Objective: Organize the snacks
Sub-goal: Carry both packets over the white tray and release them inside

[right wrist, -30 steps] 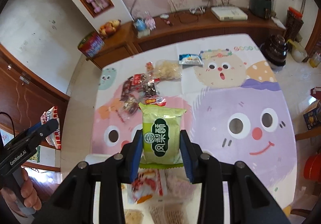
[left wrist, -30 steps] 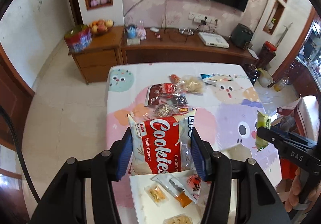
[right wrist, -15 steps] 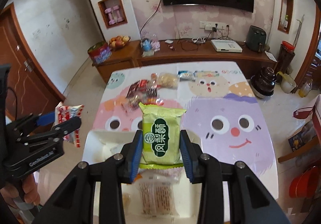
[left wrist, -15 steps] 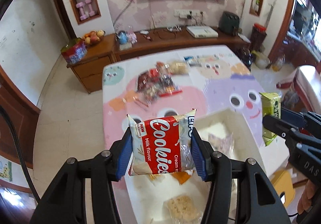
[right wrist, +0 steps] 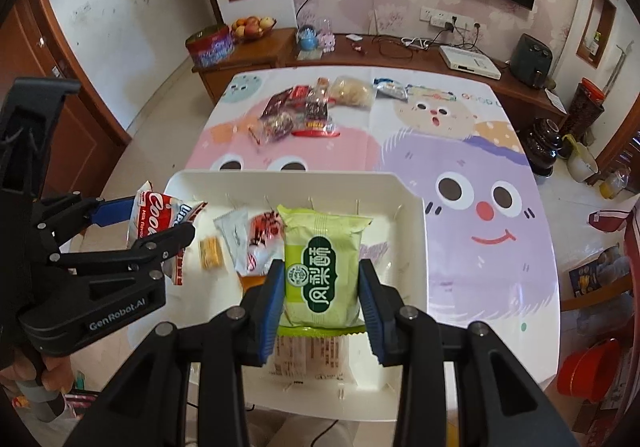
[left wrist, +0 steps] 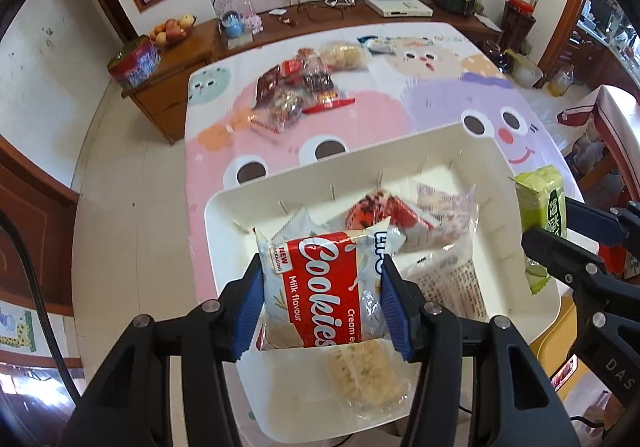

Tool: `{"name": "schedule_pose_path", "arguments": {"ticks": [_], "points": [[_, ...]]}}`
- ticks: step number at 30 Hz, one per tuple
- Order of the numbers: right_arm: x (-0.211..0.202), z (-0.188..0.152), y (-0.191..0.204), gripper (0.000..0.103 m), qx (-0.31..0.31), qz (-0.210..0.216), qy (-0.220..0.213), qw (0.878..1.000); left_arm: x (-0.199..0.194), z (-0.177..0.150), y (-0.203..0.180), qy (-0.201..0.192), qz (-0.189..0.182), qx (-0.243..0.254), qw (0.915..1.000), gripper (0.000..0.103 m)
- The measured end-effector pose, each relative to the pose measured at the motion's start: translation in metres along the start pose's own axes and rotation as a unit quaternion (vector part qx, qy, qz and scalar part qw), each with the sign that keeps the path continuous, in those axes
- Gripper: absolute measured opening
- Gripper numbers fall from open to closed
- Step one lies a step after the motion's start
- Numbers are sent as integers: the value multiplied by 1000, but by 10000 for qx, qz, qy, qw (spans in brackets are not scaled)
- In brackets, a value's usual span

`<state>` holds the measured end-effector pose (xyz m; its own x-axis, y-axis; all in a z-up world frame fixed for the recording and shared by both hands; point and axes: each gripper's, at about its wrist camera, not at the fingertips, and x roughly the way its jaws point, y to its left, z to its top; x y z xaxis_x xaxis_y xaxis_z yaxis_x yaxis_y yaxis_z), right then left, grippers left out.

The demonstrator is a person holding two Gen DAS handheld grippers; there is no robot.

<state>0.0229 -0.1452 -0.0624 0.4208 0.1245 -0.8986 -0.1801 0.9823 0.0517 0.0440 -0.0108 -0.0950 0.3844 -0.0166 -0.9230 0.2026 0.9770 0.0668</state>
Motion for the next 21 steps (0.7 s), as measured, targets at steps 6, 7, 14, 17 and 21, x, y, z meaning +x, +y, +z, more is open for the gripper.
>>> {"name": "schedule_pose_path", "arguments": {"ticks": [6, 7, 14, 17, 21], "points": [[2, -7, 5, 37, -92, -21, 144, 9999, 4, -6, 1, 135, 23, -47, 9999, 53], [3, -8, 5, 37, -92, -27, 162, 9998, 4, -7, 1, 153, 25, -46, 9999, 53], [4, -10, 0, 42, 6, -142, 282, 9995, 9, -11, 0, 388, 241, -49, 9989, 83], [1, -10, -1, 50, 50, -134, 274, 9995, 9, -10, 2, 411, 260, -128, 9987, 84], [-3, -9, -1, 53, 35, -167, 204, 9996, 8, -10, 6, 404, 258, -218, 9986, 84]]}}
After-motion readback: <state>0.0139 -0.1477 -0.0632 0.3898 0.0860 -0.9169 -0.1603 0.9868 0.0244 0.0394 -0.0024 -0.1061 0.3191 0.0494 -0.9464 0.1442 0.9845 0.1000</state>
